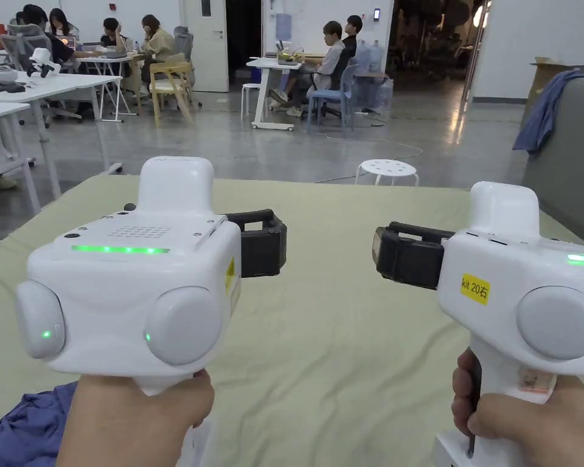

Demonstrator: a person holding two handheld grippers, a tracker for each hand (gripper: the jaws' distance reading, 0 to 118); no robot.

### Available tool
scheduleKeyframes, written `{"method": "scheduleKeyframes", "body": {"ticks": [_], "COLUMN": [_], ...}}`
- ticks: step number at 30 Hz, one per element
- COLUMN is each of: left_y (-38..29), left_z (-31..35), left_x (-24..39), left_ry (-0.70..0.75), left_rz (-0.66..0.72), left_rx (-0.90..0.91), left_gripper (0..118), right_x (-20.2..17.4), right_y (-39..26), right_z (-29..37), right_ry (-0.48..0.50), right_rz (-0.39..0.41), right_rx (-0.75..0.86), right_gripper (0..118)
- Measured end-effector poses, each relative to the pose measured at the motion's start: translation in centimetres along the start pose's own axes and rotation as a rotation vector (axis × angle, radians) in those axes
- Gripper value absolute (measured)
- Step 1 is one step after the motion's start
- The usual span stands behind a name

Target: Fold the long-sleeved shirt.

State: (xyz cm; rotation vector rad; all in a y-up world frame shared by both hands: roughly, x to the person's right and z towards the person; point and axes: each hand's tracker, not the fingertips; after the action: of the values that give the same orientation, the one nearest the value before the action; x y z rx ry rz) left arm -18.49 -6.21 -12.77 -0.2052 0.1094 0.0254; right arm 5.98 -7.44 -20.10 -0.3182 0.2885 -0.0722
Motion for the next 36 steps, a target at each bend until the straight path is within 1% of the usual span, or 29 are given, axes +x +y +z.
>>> {"method": "scheduleKeyframes", "body": {"ticks": [2, 6, 10, 15, 20, 36], "left_y": [0.0, 0.0, -0.1, -0.1, -0.1, 0.1], "left_z": [0.0, 0.0, 0.1, -0.1, -0.2, -0.1], "left_x": [-0.1, -0.1, -0.2, -0.2, -0.1, -0.1], "left_ry": [0.001, 0.004, 0.007, 0.005, 0.002, -0.001], "left_rz": [0.003, -0.004, -0.002, 0.001, 0.000, -0.005], "left_rx": [-0.002, -0.004, -0.004, -0.011, -0.014, -0.013], "left_gripper": [112, 112, 112, 112, 112, 112], "right_x": [0.0, 0.1, -0.3, -0.5, -0.7, -0.8], "right_y": [0.0, 0.0, -0.4, -0.4, -0.4, -0.1], "right_z": [0.0, -0.3, -0.5, -0.6, -0.6, -1.0], "right_ry": [0.000, 0.024, 0.007, 0.010, -0.006, 0.000], "right_rz": [-0.001, -0.027, 0.002, 0.007, 0.031, 0.031], "right_rx": [0.000, -0.025, -0.026, -0.034, -0.021, -0.024], "right_gripper": [115, 115, 115, 115, 115, 115]}}
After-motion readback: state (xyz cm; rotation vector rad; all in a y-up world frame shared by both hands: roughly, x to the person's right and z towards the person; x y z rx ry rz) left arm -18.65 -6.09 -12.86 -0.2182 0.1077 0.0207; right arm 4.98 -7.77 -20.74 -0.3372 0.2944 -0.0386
